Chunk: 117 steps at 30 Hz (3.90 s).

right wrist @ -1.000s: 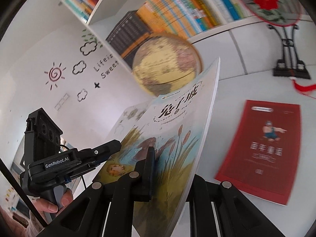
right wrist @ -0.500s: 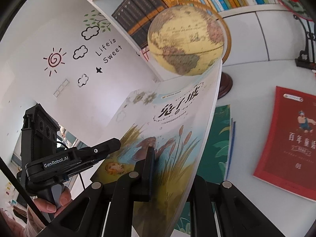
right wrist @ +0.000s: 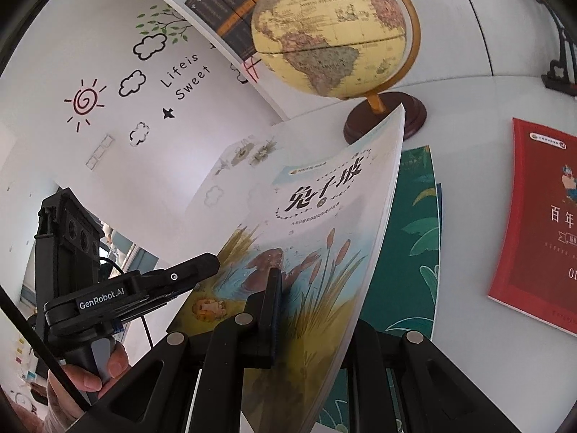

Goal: Organize books

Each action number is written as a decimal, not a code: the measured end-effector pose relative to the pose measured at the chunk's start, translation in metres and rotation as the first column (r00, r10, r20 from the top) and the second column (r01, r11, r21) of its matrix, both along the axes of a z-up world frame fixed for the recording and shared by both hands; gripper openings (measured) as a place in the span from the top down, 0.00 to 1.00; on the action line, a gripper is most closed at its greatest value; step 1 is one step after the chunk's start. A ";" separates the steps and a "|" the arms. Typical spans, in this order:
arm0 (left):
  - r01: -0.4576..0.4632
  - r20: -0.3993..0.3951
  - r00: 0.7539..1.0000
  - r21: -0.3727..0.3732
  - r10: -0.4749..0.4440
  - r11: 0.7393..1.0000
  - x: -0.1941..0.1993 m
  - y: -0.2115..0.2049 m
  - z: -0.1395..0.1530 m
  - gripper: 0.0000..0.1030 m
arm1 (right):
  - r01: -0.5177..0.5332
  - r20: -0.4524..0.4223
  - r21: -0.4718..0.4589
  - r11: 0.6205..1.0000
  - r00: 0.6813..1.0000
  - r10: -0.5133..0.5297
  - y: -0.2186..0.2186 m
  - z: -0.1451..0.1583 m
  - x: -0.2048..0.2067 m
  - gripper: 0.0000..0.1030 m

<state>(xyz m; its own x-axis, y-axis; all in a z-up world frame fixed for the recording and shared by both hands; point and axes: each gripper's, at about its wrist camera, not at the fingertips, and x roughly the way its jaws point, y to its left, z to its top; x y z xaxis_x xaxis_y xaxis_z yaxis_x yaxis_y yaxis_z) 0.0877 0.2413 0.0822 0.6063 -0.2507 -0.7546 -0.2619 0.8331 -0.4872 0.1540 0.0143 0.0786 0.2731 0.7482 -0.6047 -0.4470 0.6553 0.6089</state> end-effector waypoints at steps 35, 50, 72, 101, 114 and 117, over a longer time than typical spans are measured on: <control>0.112 -0.020 0.994 0.091 -0.111 0.990 0.061 -0.098 0.026 0.24 | 0.238 -0.161 0.012 0.971 0.959 -0.233 -0.130 -0.004 0.009 0.37; 0.288 -0.185 0.947 0.124 -0.263 0.950 0.120 -0.229 -0.024 0.24 | 0.499 -0.204 0.066 0.864 0.855 -0.478 -0.270 -0.038 0.041 0.28; 0.347 -0.248 0.923 0.205 -0.295 0.915 0.151 -0.253 -0.058 0.19 | 0.483 -0.244 0.103 0.870 0.860 -0.448 -0.277 -0.079 0.074 0.21; 0.418 -0.214 0.900 0.176 -0.379 0.891 0.146 -0.254 -0.065 0.10 | 0.348 -0.236 0.266 0.899 0.928 -0.289 -0.257 -0.086 0.078 0.94; 0.260 -0.099 0.948 -0.314 -0.304 0.913 0.139 -0.227 -0.067 0.09 | 0.343 -0.306 0.628 0.698 0.934 -0.183 -0.292 -0.066 0.062 0.92; 0.240 -0.081 0.952 -0.401 -0.295 0.884 0.138 -0.230 -0.069 0.06 | 0.349 -0.318 0.684 0.640 0.933 -0.169 -0.301 -0.063 0.056 0.91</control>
